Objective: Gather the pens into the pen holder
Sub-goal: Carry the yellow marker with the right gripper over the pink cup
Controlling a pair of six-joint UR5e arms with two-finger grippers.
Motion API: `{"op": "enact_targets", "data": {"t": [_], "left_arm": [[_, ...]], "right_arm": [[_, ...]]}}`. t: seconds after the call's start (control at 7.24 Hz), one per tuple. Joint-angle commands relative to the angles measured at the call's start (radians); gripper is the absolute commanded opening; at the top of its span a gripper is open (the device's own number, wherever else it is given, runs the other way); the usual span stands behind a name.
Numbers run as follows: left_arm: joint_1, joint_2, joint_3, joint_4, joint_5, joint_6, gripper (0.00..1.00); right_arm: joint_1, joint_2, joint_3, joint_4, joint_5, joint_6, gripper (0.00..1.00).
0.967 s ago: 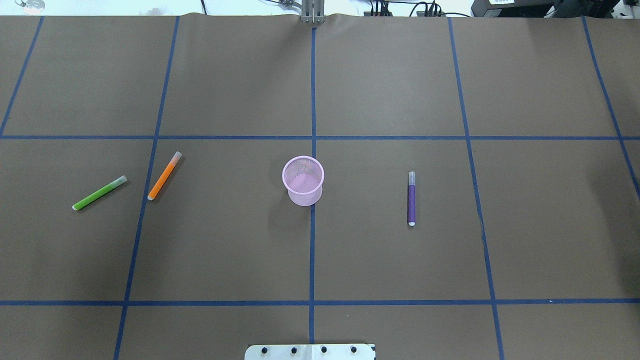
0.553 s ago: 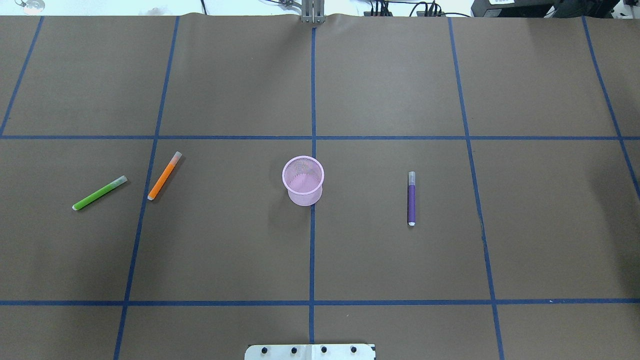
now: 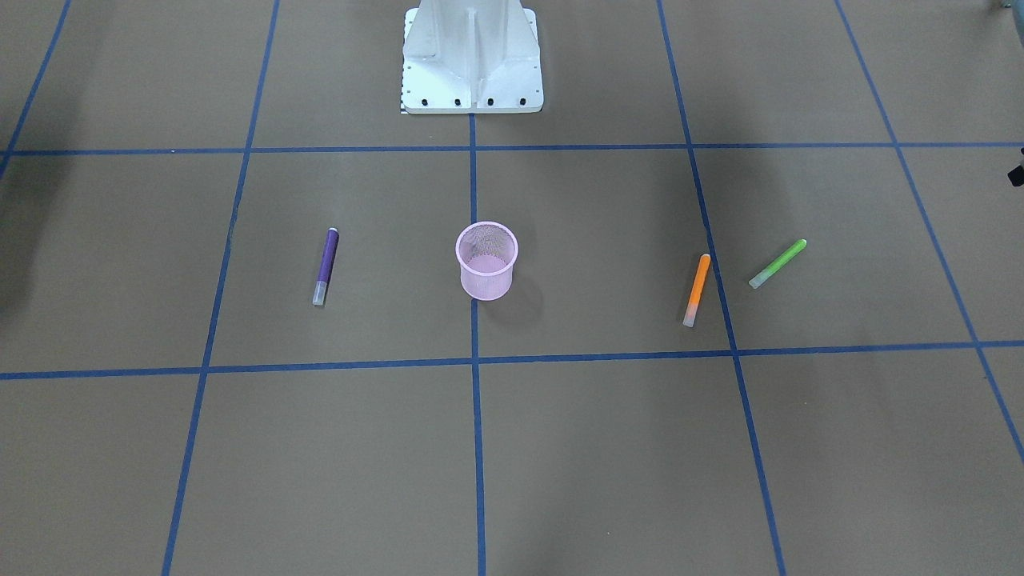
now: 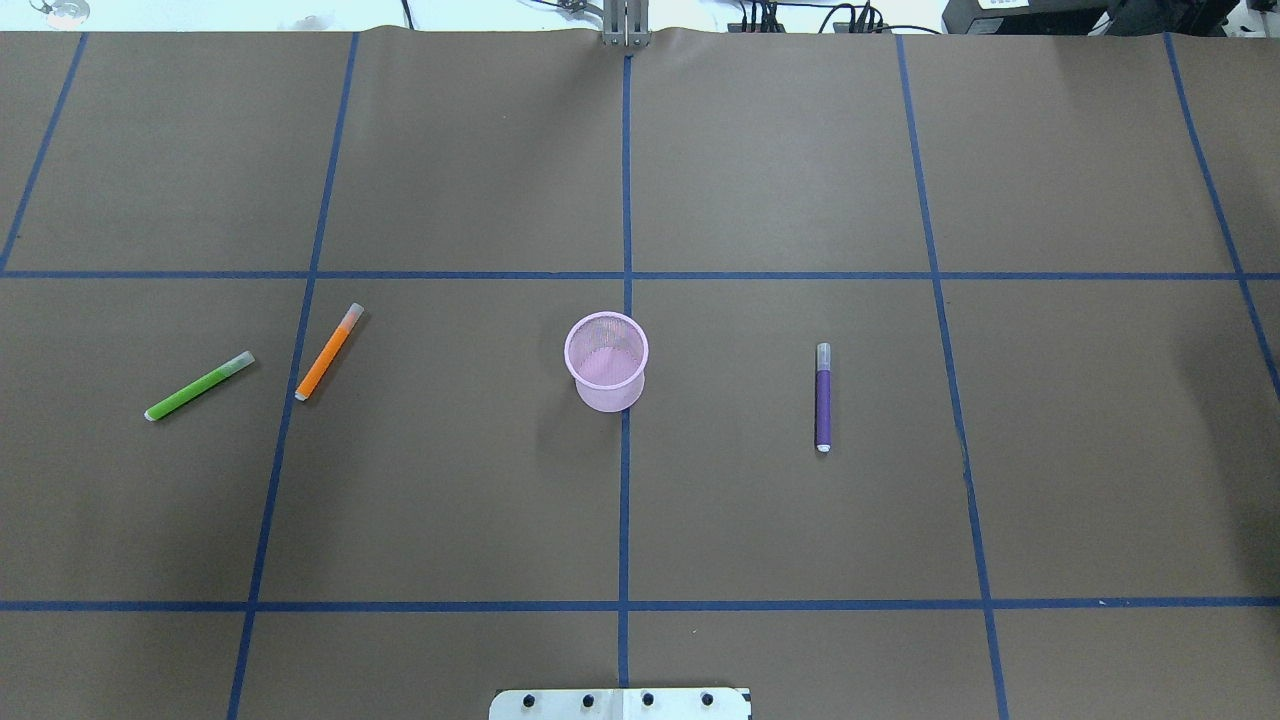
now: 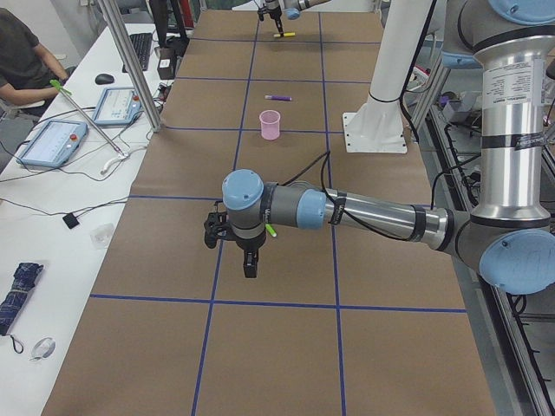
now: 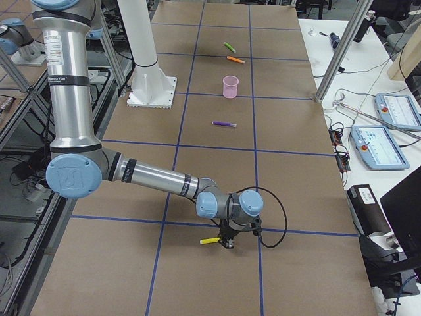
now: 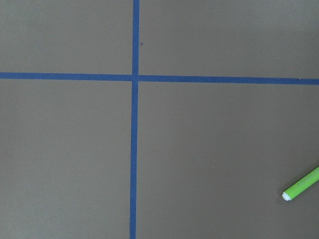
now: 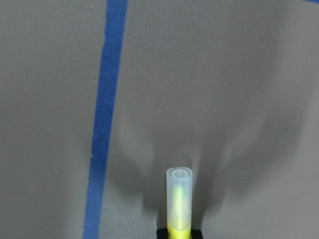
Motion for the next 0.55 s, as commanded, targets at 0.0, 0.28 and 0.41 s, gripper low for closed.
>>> {"op": "enact_targets", "data": {"t": [0.0, 0.28, 0.41], "left_arm": [[-0.002, 0.005, -0.029, 0.0, 0.0, 0.0, 1.0], [0.0, 0.008, -0.069, -0.001, -0.003, 0.001, 1.0], [0.001, 0.007, -0.081, -0.003, -0.027, 0.004, 1.0]], "right_arm": [[0.003, 0.01, 0.074, -0.001, 0.079, 0.009, 0.0], [0.005, 0.013, 0.226, 0.009, 0.07, 0.174, 0.0], [0.003, 0.011, 0.294, 0.062, 0.07, 0.245, 0.0]]}}
